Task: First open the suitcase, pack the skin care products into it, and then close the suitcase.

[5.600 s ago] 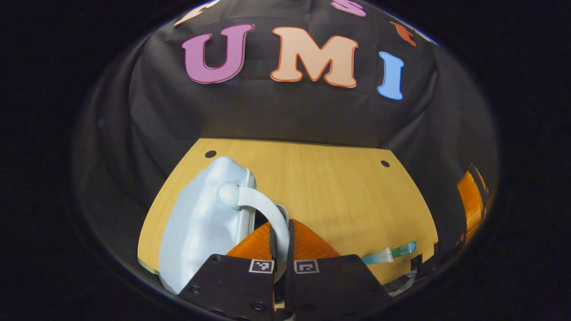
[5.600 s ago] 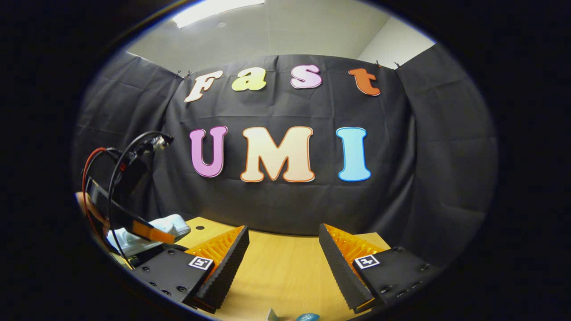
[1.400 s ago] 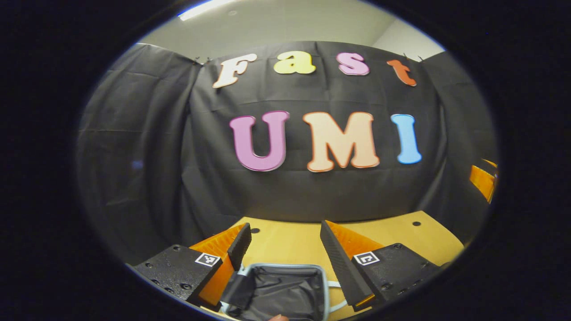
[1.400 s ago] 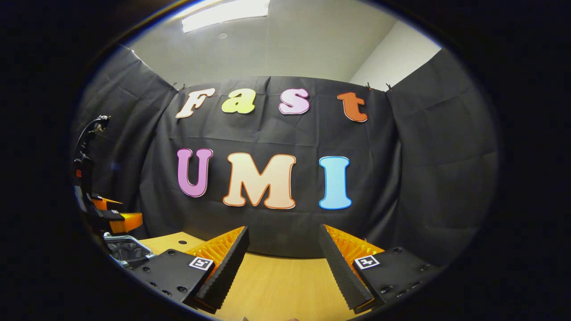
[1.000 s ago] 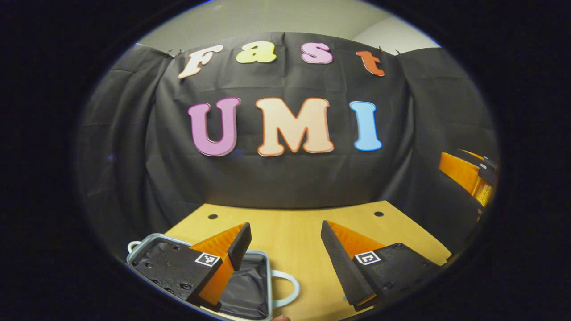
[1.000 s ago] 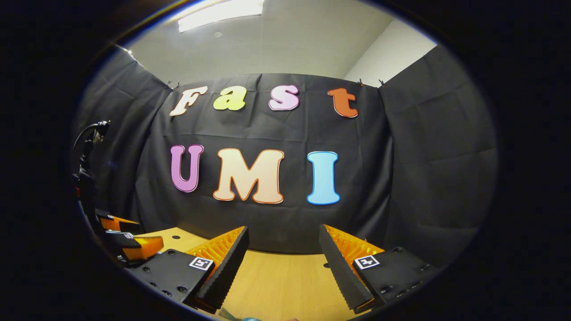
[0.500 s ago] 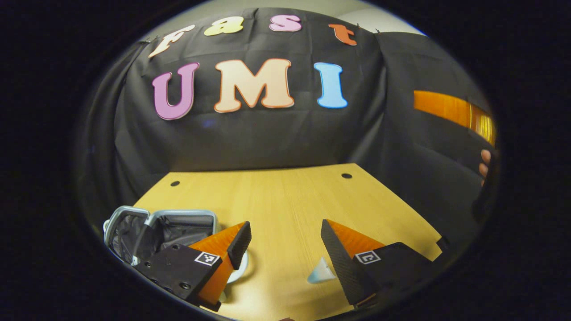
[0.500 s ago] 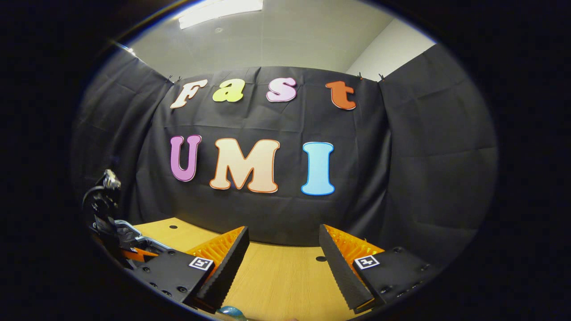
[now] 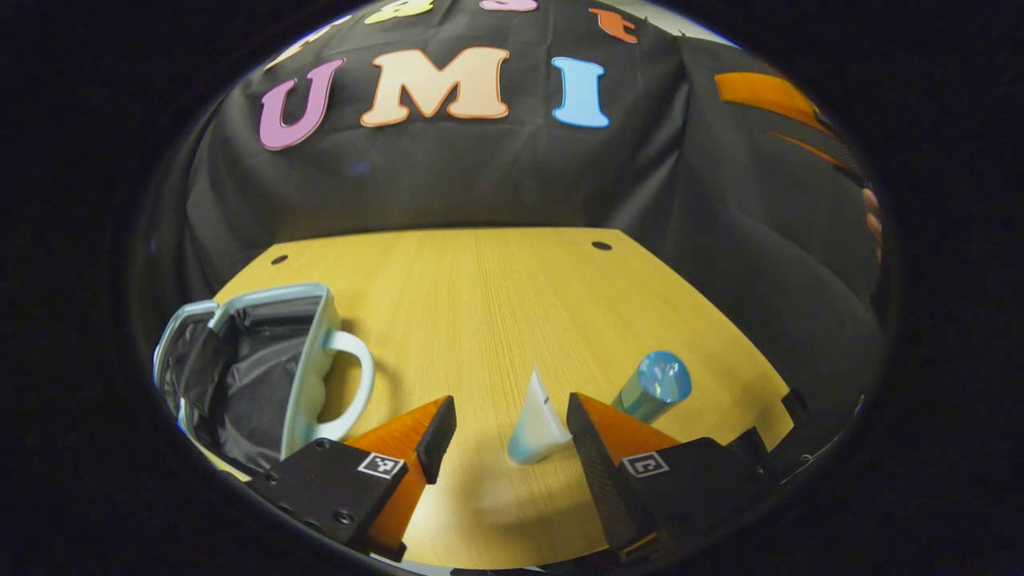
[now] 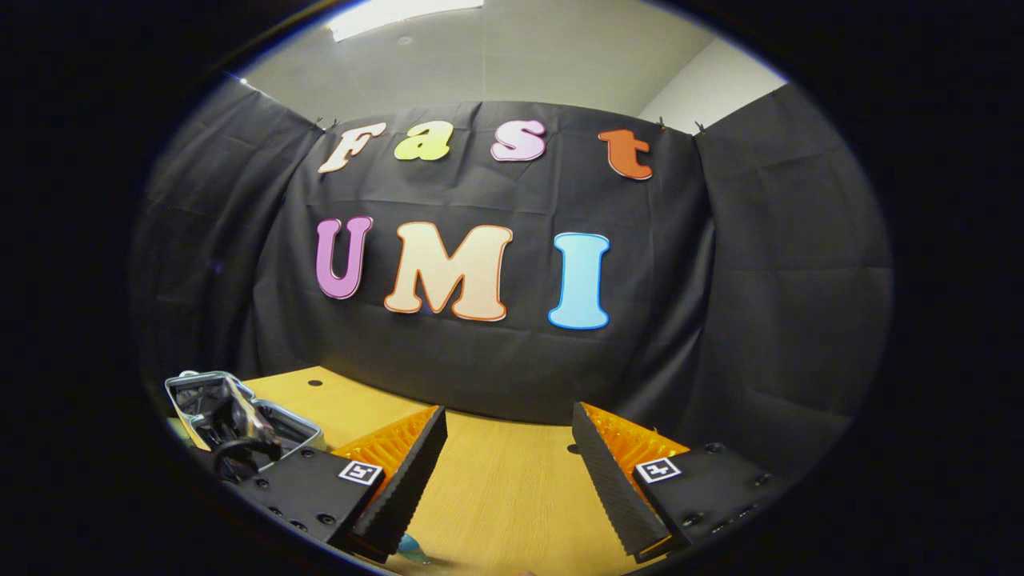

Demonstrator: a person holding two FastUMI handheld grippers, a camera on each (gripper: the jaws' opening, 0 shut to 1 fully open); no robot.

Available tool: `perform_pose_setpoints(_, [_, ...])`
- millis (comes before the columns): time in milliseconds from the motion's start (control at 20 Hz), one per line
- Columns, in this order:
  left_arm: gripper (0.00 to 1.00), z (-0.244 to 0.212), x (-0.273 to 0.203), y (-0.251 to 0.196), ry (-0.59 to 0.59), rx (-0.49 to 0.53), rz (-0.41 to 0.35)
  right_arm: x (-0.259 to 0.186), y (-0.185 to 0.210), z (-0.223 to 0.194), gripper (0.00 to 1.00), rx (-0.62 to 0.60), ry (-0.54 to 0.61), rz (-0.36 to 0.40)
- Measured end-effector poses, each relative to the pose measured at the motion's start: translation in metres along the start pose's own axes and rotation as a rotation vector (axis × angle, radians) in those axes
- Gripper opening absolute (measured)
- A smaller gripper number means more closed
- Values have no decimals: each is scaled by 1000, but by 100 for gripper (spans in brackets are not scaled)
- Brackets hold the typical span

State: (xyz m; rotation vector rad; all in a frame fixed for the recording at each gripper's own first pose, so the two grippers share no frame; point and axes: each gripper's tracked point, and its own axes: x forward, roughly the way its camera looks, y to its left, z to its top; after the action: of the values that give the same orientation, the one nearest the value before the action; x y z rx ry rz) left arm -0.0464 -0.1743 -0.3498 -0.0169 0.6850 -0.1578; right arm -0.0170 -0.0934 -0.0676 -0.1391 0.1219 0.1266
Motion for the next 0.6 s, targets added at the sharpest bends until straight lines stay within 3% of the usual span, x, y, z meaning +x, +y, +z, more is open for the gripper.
perform_pose_setpoints(200, [65, -25, 21, 1, 42, 12, 23, -6, 10, -16, 99, 5, 22, 26])
perform_pose_setpoints(400, [32, -26, 33, 0, 33, 39, 10, -10, 15, -36, 98, -5, 59, 41])
perform_pose_setpoints(600, [25, -16, 31, 8, 33, 5, -5, -12, 24, -49, 99, 4, 47, 81])
